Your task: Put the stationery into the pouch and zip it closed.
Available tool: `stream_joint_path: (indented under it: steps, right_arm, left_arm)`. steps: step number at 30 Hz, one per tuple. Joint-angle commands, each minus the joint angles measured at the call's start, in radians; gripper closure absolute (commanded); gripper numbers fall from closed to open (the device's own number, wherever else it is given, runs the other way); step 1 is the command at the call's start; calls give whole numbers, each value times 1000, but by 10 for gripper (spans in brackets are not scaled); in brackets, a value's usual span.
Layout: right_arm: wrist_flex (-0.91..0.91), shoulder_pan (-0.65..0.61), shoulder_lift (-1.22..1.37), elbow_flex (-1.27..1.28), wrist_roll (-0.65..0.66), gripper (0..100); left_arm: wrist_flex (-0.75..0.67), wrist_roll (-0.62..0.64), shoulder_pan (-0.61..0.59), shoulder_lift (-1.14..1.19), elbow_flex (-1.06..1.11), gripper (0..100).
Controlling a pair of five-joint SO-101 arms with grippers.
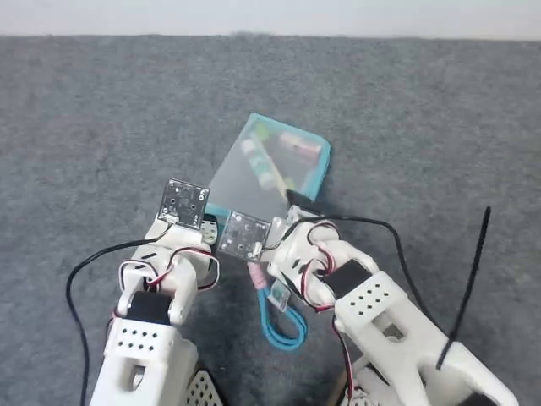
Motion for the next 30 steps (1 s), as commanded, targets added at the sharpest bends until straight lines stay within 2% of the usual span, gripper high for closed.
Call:
stream_joint_path:
  steps: [1,7,10,15,21,24,30]
  right_arm:
    - [-62,15,-56,-15,9,985]
    - [77,88,-71,-143,3,994]
    - [93,156,-4,-236,-87,992]
    - [96,223,170,-387,-244,993]
    - [96,263,351,-512,-324,993]
    - [97,255,387,-531,-339,993]
    - [226,199,334,-532,-341,993]
  left_arm:
    - [2,0,5,3,-94,991]
    - [35,-2,5,-6,-120,970]
    - [137,-2,0,-6,-189,922]
    - [245,0,-29,-8,-257,919]
    - [356,35,-61,-75,-311,905]
    - [396,35,-2,-161,-282,848]
    - [345,35,138,-232,-166,798]
